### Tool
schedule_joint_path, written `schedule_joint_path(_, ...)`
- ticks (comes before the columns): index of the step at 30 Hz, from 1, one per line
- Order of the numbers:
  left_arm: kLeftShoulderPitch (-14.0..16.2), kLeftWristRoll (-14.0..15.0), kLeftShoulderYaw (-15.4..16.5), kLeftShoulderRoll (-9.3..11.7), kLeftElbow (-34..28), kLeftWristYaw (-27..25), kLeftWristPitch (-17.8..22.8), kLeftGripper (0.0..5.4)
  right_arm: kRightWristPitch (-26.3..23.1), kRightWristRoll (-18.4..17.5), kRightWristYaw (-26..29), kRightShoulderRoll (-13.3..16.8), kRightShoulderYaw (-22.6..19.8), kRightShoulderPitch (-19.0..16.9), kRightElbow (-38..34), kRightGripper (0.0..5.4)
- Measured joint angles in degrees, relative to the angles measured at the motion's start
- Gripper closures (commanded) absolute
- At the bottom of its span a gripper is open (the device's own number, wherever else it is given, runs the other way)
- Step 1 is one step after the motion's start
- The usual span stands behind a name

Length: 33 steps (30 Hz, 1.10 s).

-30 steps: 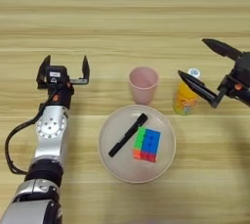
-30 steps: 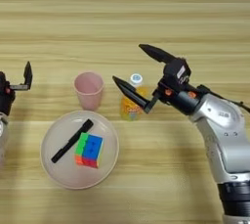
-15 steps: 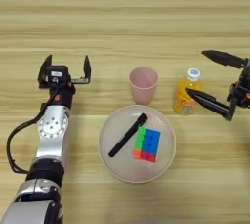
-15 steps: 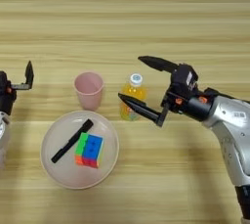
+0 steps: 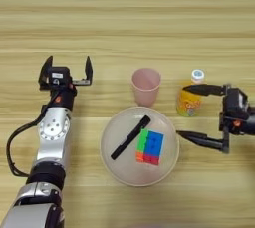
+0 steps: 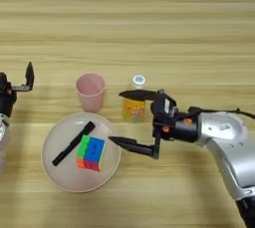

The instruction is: Move the objects on the table

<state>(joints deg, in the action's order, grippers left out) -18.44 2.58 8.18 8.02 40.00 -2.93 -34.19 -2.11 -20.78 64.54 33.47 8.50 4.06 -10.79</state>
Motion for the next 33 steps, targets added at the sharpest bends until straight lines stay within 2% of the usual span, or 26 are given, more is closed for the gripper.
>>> schedule_joint_path(15, -0.03, 0.00, 0.00, 0.00, 0.09, 0.01, 0.00, 0.00, 3.11, 6.21, -1.15, -2.80, 6.04, 0.42, 6.74, 0.04)
schedule_joint_path(26, -0.38, -0.01, -0.02, -0.05, 0.12, 0.12, 0.03, 0.00, 2.81, 10.66, -0.48, -3.02, 10.11, 3.20, 8.91, 0.04)
schedule_joint_path(33, -0.40, -0.01, -0.05, -0.11, 0.08, 0.22, 0.08, 0.00, 2.17, 14.25, -3.14, -5.17, 12.39, 5.85, 12.12, 0.04)
